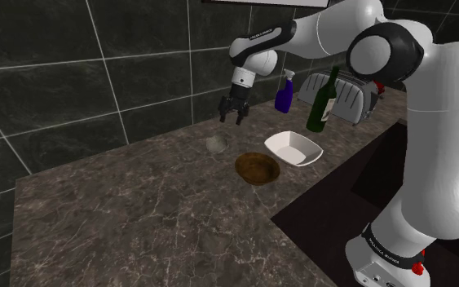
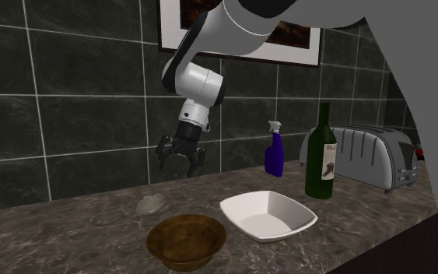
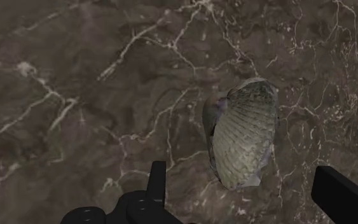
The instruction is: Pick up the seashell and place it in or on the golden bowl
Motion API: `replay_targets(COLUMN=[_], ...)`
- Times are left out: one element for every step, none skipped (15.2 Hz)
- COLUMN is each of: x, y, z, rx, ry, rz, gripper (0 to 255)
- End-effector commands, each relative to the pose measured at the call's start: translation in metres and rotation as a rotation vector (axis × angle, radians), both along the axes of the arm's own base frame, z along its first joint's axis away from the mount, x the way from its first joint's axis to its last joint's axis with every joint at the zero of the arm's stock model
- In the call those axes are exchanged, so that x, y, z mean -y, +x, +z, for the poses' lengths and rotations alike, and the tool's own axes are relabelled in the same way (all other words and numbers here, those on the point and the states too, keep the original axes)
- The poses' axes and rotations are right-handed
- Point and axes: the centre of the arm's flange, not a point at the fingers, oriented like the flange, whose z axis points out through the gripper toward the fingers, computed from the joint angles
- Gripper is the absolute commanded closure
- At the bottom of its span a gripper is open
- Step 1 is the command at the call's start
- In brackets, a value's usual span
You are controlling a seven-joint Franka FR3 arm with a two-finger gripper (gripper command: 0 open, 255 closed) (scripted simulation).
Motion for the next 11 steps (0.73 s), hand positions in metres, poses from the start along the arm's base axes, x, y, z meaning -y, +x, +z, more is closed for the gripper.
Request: replay_targets(x=[0.000,-0.003,-0.005,-0.007,-0.010,-0.012,-0.014,-0.016,-0.018,-0.018,-0.018], y=[0.021,0.021,0.020,0.020,0.019,0.018,0.018,0.017,0.017,0.017,0.017], z=[-0.014,-0.019,-0.023,-0.028,-0.033,-0.037,-0.042,-0.047,-0.050,-0.050,-0.050], rx=[-0.003,-0.003,-0.003,-0.003,-0.003,-0.003,-0.003,-0.003,-0.003,-0.003,-0.003], ry=[0.026,0.026,0.026,0.026,0.026,0.026,0.026,0.026,0.026,0.026,0.026], rz=[-0.004,-0.004,-0.004,-0.004,-0.004,-0.004,-0.004,-0.004,-0.004,-0.004,-0.004], gripper=[0,0,0,0,0,0,0,0,0,0,0])
